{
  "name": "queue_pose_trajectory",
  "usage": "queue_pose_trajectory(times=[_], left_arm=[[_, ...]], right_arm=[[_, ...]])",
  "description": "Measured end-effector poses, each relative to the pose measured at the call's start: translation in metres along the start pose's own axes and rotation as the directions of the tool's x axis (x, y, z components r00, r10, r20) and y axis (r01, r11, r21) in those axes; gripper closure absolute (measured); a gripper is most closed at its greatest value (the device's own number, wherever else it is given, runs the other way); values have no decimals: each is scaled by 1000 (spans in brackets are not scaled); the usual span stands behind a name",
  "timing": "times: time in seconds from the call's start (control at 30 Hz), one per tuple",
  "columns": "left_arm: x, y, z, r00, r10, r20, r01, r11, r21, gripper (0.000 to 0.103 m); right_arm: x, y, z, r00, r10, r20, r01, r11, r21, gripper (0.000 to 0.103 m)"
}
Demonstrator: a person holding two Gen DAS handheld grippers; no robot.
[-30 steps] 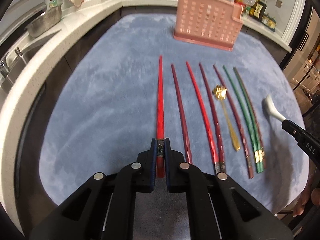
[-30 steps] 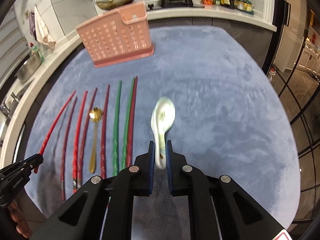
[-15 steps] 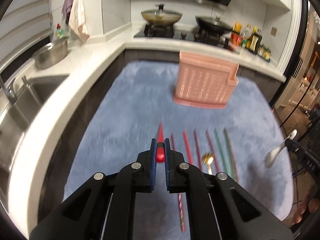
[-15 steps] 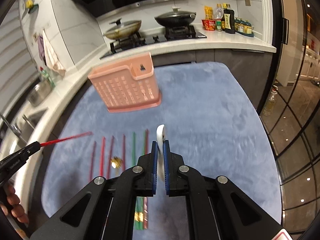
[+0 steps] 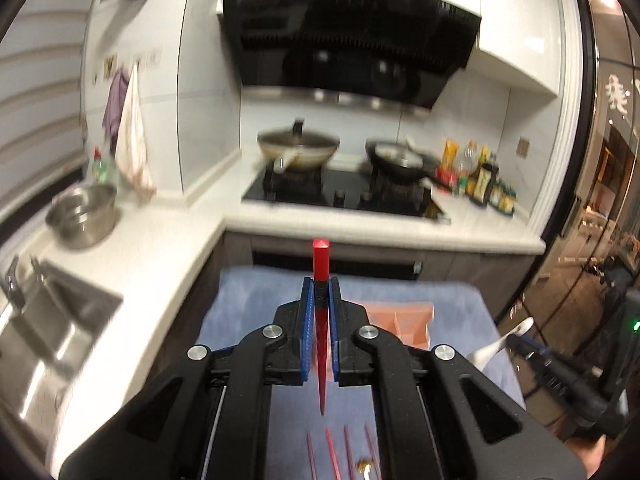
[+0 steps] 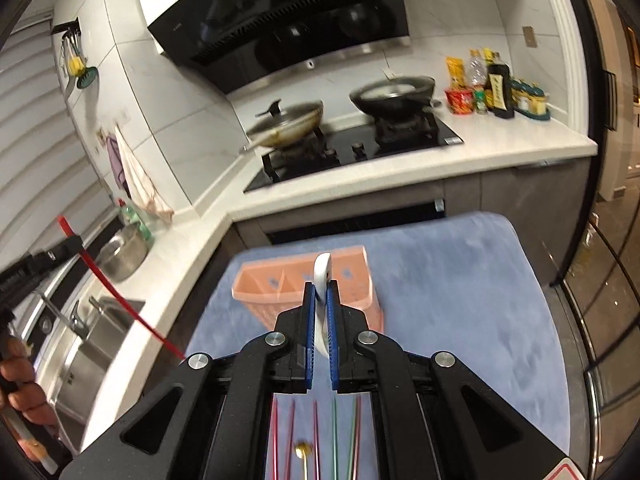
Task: Organize utensils
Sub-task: 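Lift the red chopstick and white spoon and carry both over the pink holder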
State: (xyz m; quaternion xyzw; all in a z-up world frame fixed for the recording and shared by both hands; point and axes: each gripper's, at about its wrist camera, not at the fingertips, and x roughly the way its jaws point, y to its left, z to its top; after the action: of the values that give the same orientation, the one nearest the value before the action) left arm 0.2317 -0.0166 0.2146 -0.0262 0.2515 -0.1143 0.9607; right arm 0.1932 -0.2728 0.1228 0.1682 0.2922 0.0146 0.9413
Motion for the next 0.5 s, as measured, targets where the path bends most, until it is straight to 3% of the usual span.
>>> queue_pose_trajectory(times=[0.2, 0.37, 0.5], left_arm=[[32, -9, 44, 998, -13, 60, 14, 1000, -23, 96], [69, -10, 46, 998, -13, 54, 15, 999, -33, 96], [101, -9, 38, 1000, -9, 24, 9, 999, -39, 96]], right_arm=[[52, -2, 34, 999, 46, -13, -45, 998, 40, 97], [97, -16, 34, 995, 73, -70, -66, 993, 97, 97], [127, -26, 25, 992, 50, -112, -38, 993, 109, 97]])
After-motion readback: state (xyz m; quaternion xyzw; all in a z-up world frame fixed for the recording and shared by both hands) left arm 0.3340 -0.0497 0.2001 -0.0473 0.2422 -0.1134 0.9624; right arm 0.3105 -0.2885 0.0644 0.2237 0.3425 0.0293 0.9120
